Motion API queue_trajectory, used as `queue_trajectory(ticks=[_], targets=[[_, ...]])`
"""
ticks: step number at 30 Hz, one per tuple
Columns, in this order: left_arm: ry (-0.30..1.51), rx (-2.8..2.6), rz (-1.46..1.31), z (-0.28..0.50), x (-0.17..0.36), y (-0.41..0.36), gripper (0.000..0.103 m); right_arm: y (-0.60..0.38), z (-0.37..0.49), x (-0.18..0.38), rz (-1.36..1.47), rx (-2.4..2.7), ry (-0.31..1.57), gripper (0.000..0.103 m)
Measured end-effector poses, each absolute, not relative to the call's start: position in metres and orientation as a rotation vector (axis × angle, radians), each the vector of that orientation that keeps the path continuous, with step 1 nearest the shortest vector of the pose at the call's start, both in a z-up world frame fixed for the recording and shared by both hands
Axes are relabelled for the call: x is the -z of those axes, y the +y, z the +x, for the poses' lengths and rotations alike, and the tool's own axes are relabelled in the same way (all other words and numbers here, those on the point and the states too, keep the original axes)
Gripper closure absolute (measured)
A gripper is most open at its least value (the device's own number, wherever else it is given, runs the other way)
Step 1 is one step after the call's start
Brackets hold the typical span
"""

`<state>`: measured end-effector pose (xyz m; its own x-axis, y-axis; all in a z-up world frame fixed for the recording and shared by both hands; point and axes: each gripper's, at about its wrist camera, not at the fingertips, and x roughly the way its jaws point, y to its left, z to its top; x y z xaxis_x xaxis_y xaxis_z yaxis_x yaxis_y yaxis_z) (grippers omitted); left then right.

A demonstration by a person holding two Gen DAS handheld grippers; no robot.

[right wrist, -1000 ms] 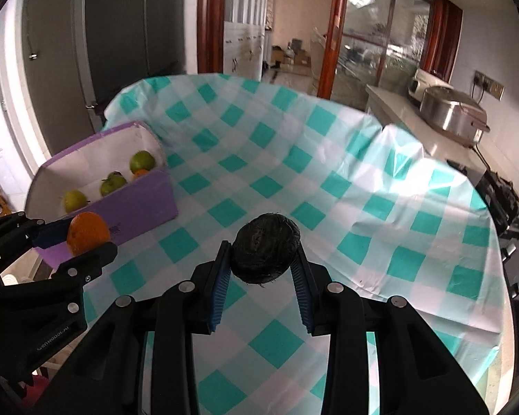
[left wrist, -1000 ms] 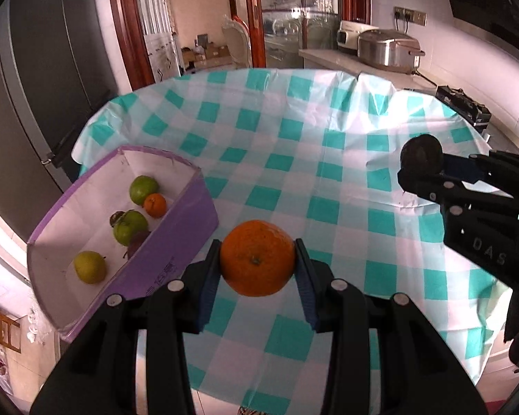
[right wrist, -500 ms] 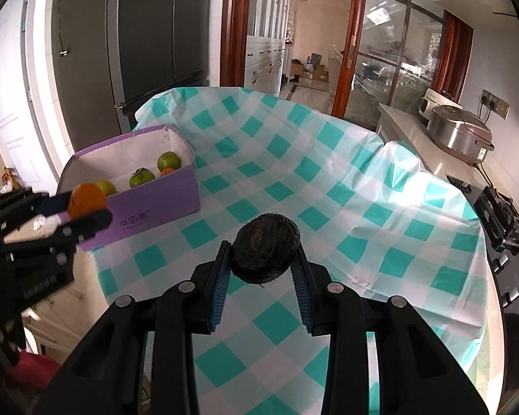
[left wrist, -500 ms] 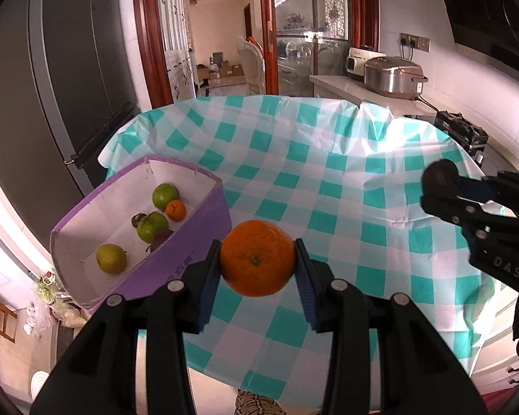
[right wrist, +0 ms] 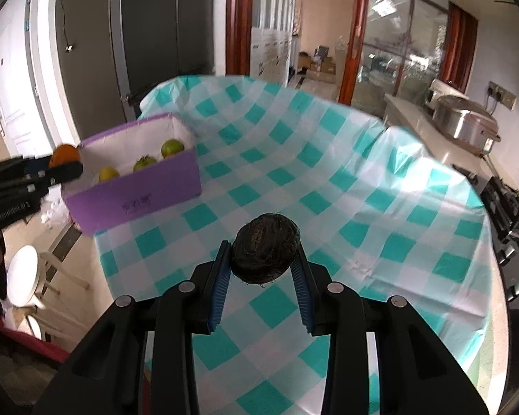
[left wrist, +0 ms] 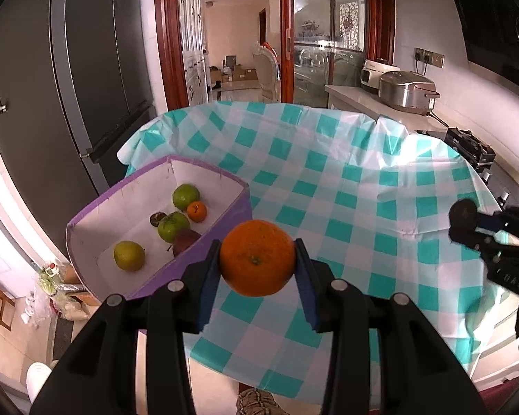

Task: Organize fruits
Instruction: 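Carry the dark plum and mandarin into the box and release both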

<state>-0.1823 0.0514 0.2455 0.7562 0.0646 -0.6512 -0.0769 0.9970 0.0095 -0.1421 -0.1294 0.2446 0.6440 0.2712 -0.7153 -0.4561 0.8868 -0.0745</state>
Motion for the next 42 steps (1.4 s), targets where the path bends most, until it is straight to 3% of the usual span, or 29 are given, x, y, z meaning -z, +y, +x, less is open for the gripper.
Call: queue_trajectory(ticks=[12,22,27,32,42], targets=[[0.816,-0.172,-0.114,-0.167,-0.199,0.123,0.062,-0.047,-0.110,-0.178,-0.319,-0.590,0.957,0.068],[0.821,-0.263,-0.233,-0.124,-0.208,0.233,0.062,0.095,-0.042,-0.202,-0.326,-0.831,0.921,0.068],[0.973,-0.244,-0.269,-0.076,-0.187,0.285,0.062,0.167,-0.016,-0.199,-0.343,-0.951,0.951,0.068],[1.089,-0.205,-0.237,-0.032,-0.156,0.309,0.062,0.220,-0.003,-0.159,-0.411,-0.997,1.071,0.068],[1.242,-0.130,-0.206,0.041,-0.091,0.326,0.062,0.258,0.007,-0.111,-0.533,-0.974,1.185,0.068]])
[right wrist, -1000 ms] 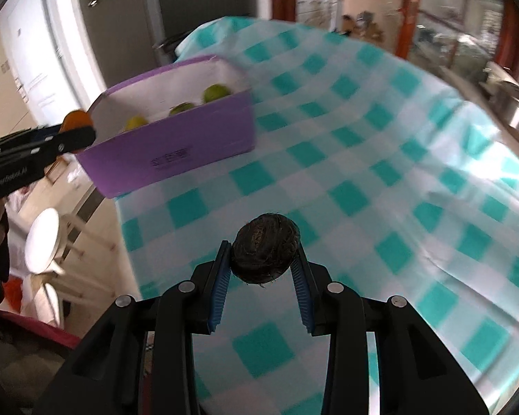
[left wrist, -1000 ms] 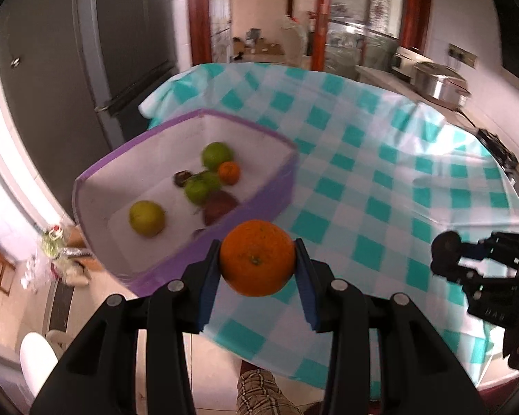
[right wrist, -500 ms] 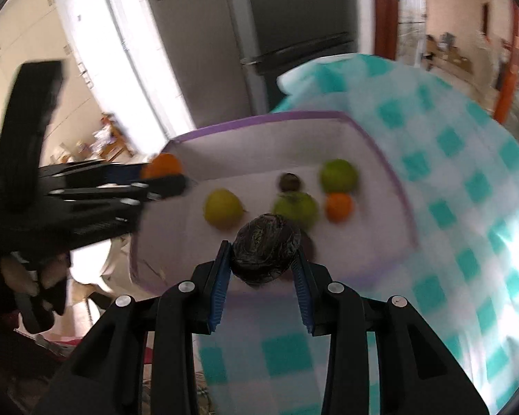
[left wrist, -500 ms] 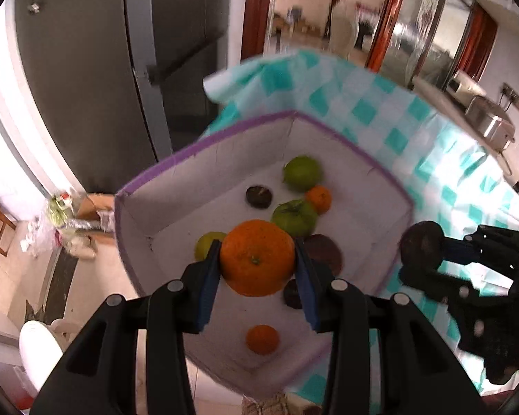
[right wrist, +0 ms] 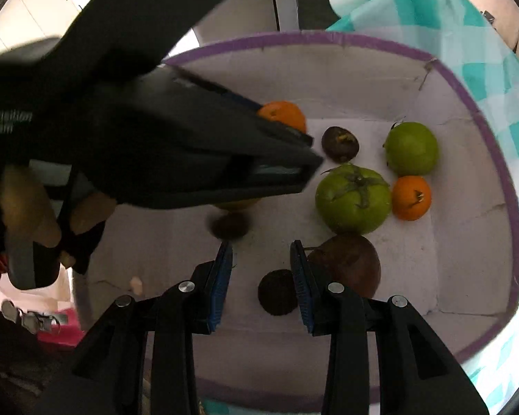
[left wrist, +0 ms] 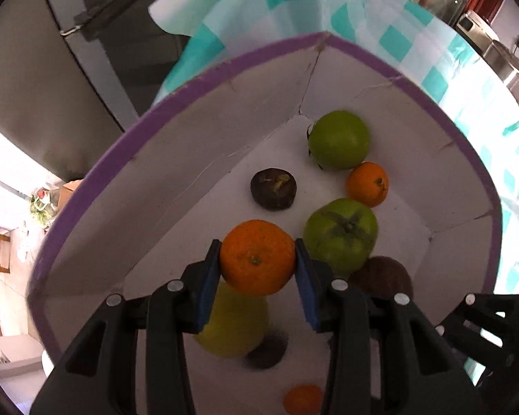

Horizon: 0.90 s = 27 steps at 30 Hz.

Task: Organize fruits
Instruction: 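Carry the dark plum and mandarin into the box and release both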

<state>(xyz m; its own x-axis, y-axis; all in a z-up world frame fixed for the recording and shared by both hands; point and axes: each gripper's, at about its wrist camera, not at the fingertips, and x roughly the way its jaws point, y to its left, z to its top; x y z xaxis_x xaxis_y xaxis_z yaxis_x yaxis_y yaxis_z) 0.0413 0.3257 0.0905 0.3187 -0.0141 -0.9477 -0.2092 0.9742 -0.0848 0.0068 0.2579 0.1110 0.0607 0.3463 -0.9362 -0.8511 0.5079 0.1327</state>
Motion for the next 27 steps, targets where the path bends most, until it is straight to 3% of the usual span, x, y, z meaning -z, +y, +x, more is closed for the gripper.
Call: queue_trajectory(ticks=[10,12,17,25,26,27], targets=[[1.283,-0.116,-0.215,0.045,-0.074,0.330,0.060,0.267,0.010,-0.103,-0.548,-0.980,1.212,0.066],[1.279,-0.118,-0.206,0.047,-0.075,0.329,0.052,0.265,0.013,-0.102,-0.539,-0.960,1.222,0.063],[1.270,-0.143,-0.188,0.045,-0.078,0.329,0.043,0.261,0.019,-0.107,-0.510,-0.931,1.214,0.056],[1.199,-0.229,-0.161,0.036,-0.095,0.325,0.035,0.240,0.014,-0.133,-0.500,-0.900,1.150,0.031],[1.172,-0.236,-0.175,0.033,-0.100,0.324,0.032,0.236,0.014,-0.137,-0.499,-0.888,1.138,0.026],[1.120,-0.249,-0.198,0.026,-0.111,0.324,0.017,0.232,0.016,-0.143,-0.492,-0.870,1.119,0.022]])
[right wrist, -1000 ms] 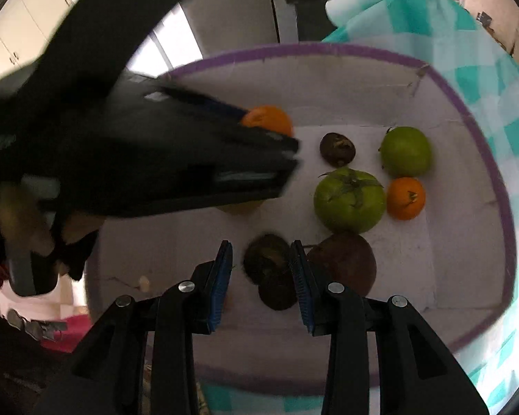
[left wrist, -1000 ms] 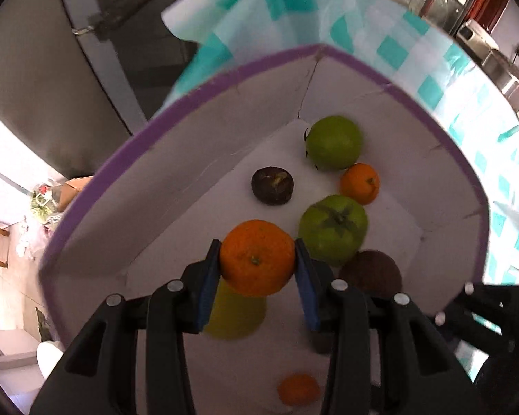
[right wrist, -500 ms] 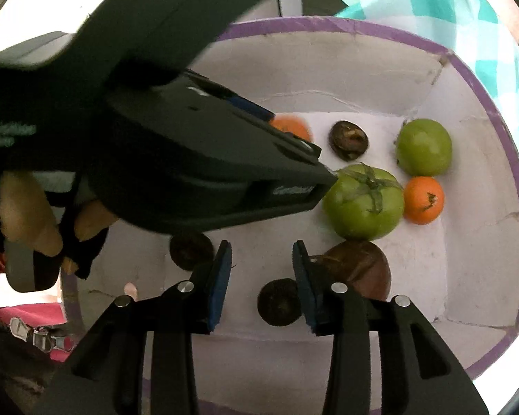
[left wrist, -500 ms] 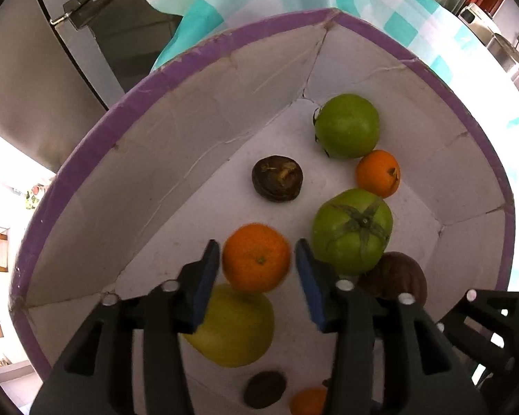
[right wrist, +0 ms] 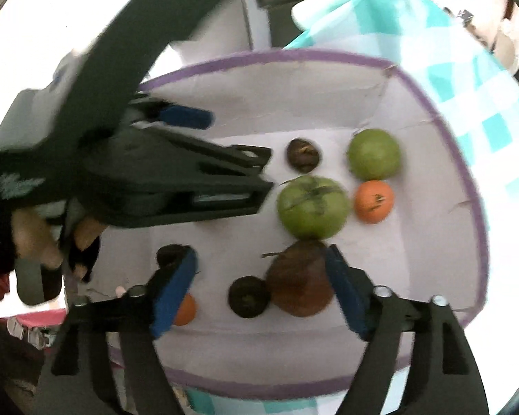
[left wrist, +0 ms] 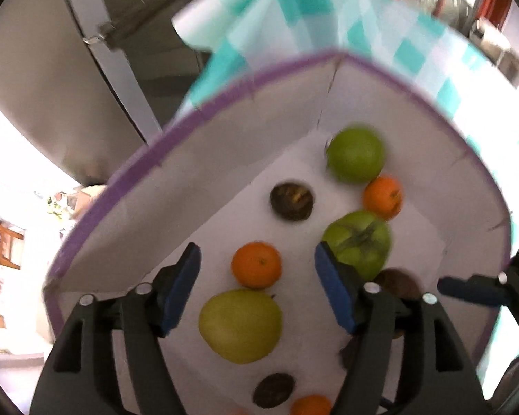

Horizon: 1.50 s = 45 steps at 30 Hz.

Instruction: Organize fruits

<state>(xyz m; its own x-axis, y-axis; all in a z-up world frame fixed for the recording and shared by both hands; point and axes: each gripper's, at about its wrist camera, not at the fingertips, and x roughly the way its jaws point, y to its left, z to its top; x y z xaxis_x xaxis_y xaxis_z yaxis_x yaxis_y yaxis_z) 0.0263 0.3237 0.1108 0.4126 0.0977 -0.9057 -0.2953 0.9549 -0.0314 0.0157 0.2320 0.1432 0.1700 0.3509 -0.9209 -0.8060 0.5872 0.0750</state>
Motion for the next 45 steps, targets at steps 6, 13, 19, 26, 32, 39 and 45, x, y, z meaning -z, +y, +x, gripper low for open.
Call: queue_trajectory(ticks=[6,13,19,26,32,39,45], targets=[[0.977,-0.371,-0.188,-0.002,-0.152,0.320,0.002,0.220,0.034,-0.156,-0.439,-0.764,1.095,0.016],[1.012,-0.527,-0.273,-0.034,-0.171,0.334,0.002,0.222,0.059,-0.135,-0.415,-0.680,1.176,0.016],[1.122,-0.479,-0.329,-0.043,-0.148,0.329,0.002,0.227,0.060,-0.129,-0.438,-0.670,1.209,0.016],[1.154,-0.466,-0.355,-0.044,-0.137,0.325,0.002,0.225,0.059,-0.124,-0.454,-0.662,1.226,0.016],[1.165,-0.466,-0.374,-0.041,-0.134,0.328,0.002,0.220,0.065,-0.121,-0.431,-0.631,1.246,0.016],[1.175,-0.456,-0.378,-0.038,-0.132,0.330,0.002,0.219,0.067,-0.120,-0.424,-0.618,1.258,0.016],[1.180,-0.451,-0.382,-0.035,-0.130,0.332,0.002,0.218,0.069,-0.118,-0.416,-0.607,1.265,0.016]])
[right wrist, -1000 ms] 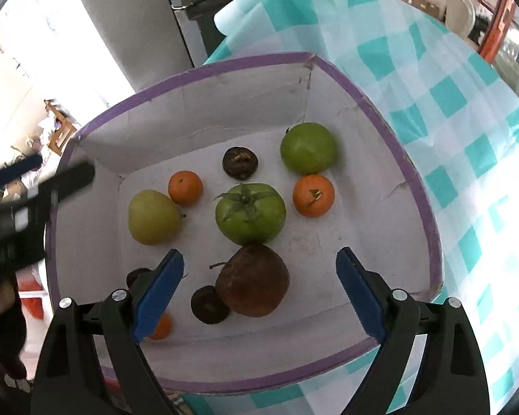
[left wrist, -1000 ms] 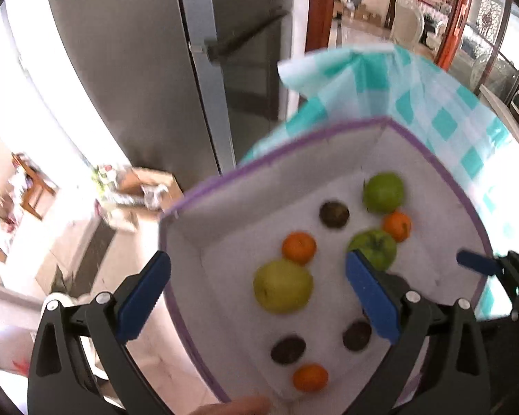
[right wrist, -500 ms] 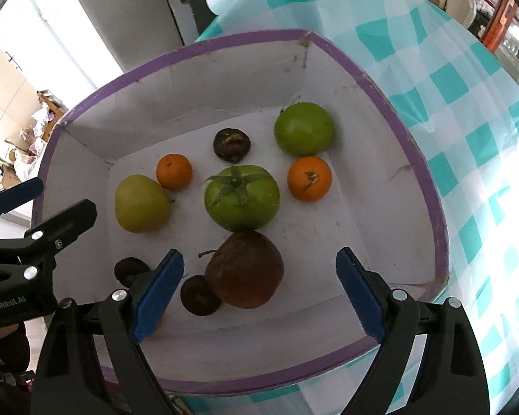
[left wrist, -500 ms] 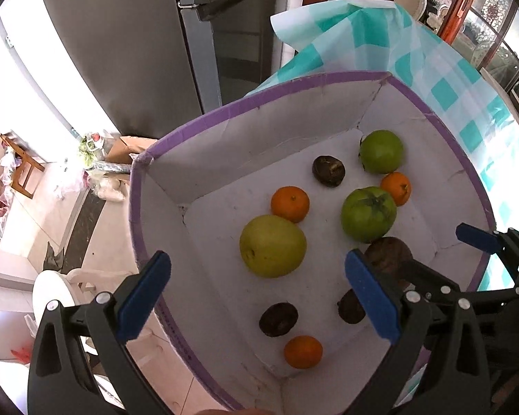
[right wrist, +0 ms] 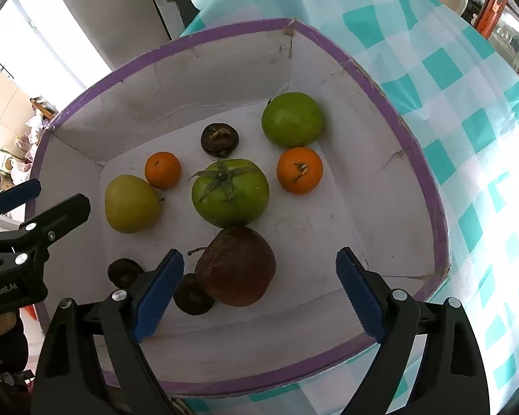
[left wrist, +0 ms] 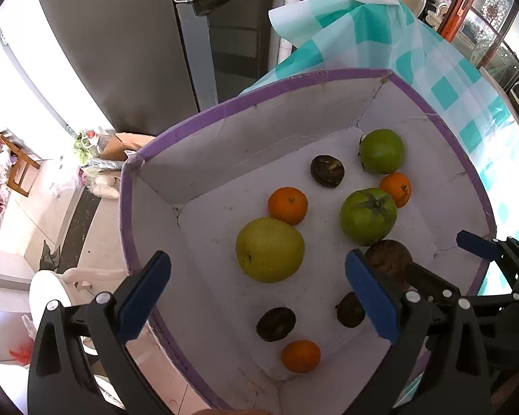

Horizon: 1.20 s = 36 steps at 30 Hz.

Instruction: Organize fruits

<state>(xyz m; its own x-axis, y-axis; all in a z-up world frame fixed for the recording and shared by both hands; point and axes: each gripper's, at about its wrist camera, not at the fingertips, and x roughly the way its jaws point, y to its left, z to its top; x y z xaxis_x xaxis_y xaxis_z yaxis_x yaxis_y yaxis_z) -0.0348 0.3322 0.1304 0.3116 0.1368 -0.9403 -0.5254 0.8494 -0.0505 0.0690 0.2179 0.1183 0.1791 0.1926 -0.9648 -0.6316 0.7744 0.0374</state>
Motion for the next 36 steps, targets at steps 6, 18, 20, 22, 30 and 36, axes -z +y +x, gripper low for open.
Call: queue_trajectory(ticks=[6,18,20,22,30,36], targets=[[1.188,-0.455,-0.387,-0.034,-0.129,0.335,0.002,0.220,0.069,-0.116,-0.414,-0.609,1.271,0.016],[1.194,-0.455,-0.386,-0.035,-0.128,0.337,0.002,0.219,0.070,-0.113,-0.399,-0.603,1.279,0.016],[1.194,-0.457,-0.387,-0.035,-0.128,0.336,0.002,0.218,0.069,-0.113,-0.396,-0.605,1.279,0.016],[1.197,-0.458,-0.390,-0.035,-0.128,0.336,0.002,0.218,0.069,-0.113,-0.395,-0.607,1.277,0.016],[1.202,-0.476,-0.405,-0.042,-0.126,0.339,0.002,0.220,0.061,-0.117,-0.397,-0.630,1.257,0.016],[1.173,-0.517,-0.365,-0.051,-0.138,0.329,0.002,0.215,0.049,-0.132,-0.353,-0.655,1.216,0.016]])
